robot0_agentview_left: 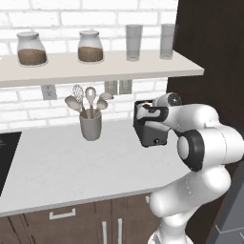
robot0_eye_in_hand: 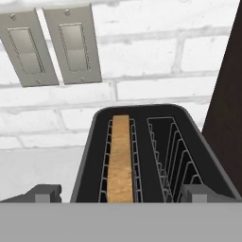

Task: Start the toaster. Once the lever pops up, take the bread to the plate on the dining counter.

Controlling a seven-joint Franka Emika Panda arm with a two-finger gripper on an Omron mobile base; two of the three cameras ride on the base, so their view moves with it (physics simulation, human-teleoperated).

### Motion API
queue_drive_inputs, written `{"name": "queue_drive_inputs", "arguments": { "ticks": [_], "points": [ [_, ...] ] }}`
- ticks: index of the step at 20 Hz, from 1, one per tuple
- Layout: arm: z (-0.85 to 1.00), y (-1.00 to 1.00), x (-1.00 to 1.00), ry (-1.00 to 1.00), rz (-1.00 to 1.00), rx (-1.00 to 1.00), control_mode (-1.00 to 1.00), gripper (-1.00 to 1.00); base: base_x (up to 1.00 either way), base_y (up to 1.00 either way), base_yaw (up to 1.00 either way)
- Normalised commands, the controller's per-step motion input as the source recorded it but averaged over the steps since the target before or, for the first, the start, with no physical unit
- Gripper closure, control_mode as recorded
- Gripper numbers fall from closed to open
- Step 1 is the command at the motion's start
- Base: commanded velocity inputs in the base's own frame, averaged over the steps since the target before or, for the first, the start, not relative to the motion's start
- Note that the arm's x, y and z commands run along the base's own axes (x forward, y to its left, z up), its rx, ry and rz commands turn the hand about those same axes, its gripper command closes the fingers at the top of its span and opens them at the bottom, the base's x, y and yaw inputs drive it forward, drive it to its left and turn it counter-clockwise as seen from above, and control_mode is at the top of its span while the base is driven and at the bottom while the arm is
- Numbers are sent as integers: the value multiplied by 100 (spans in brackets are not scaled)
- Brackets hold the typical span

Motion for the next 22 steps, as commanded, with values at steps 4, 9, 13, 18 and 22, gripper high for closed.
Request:
{"name": "queue_drive_inputs", "arguments": {
  "ticks": [4, 9, 13, 18, 22],
  "points": [
    [-22, 0, 0, 0, 0, 0, -100, -100, 0, 0, 0],
    [-21, 0, 0, 0, 0, 0, -100, -100, 0, 0, 0],
    [-6, 0, 0, 0, 0, 0, -100, -100, 0, 0, 0],
    [0, 0, 0, 0, 0, 0, -100, -100, 0, 0, 0],
    [0, 0, 0, 0, 0, 0, -100, -100, 0, 0, 0]
  ]
}}
